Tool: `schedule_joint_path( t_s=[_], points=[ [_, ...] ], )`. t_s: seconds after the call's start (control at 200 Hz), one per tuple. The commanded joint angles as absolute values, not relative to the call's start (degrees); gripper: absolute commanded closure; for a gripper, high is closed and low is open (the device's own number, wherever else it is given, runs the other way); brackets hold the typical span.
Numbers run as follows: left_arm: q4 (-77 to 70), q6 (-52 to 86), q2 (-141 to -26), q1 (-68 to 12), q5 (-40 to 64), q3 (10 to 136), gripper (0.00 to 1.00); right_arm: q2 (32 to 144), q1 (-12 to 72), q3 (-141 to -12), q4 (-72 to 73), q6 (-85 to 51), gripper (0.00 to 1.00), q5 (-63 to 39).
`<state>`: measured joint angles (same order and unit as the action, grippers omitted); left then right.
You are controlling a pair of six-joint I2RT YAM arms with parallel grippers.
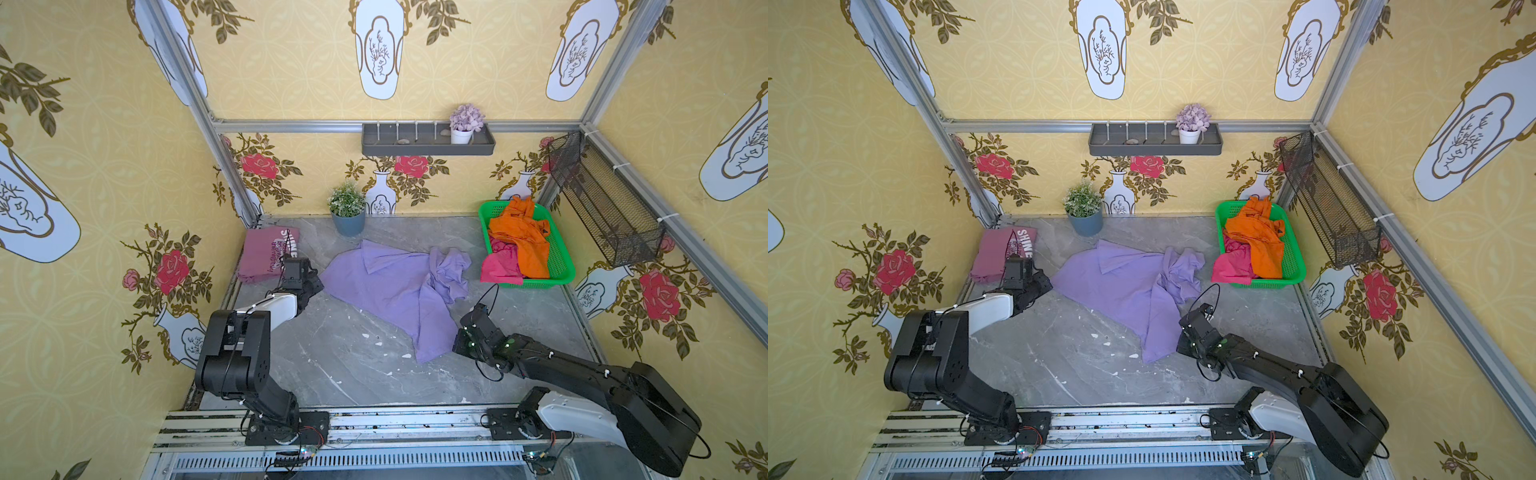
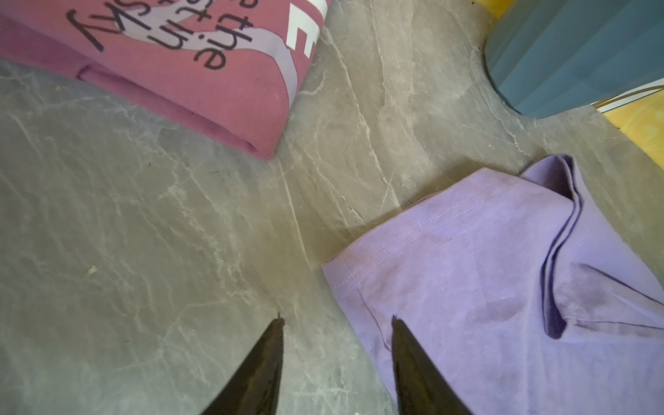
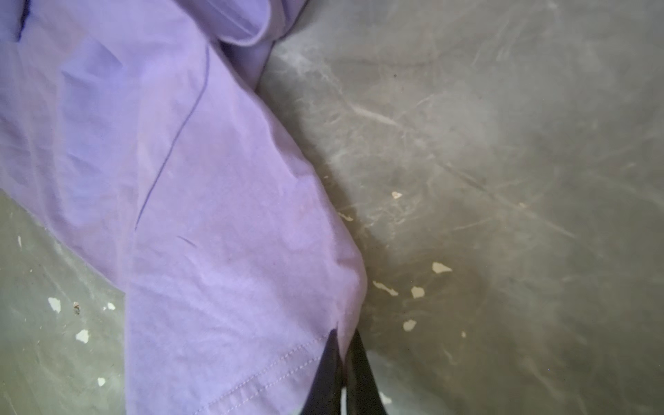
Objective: Fold and stack t-shirts
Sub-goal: Flatten out the T-shirt at the center of the board.
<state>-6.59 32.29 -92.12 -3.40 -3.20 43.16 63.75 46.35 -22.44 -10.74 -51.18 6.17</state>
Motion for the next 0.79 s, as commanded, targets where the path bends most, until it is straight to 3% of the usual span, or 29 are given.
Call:
schedule_joint_path(
  t_s=[0.0,0.21,0.465,0.52,0.585,0.79],
  points=[
    [-7.03,31.83,-94.11,-3.35,-1.91,44.45,0.27,60.27,48.52,-24.81,-16.80,-52.42,1.00,10.45],
    [-8.64,31.77,-99.85,-3.37,1.55,47.13,0.42,52.37,49.88,-27.12,-26.30,-53.85,1.00,12.65],
    [-9.28,32.70,-105.98,-3.39,4.66,50.12,0.45,49.28,50.86,-27.83,-28.05,-55.15,1.00,12.74],
    [-8.99,32.85,-106.41,-3.35,4.51,50.65,0.61,49.14,50.89,-28.20,-28.26,-54.95,1.00,12.83],
    [-8.62,32.85,-107.05,-3.34,4.04,51.31,1.00,48.89,50.91,-28.78,-28.17,-54.42,1.00,12.66],
    [-8.24,34.05,-98.98,-3.30,2.14,47.95,1.00,48.88,50.77,-35.43,-31.42,-49.67,1.00,15.38]
  ],
)
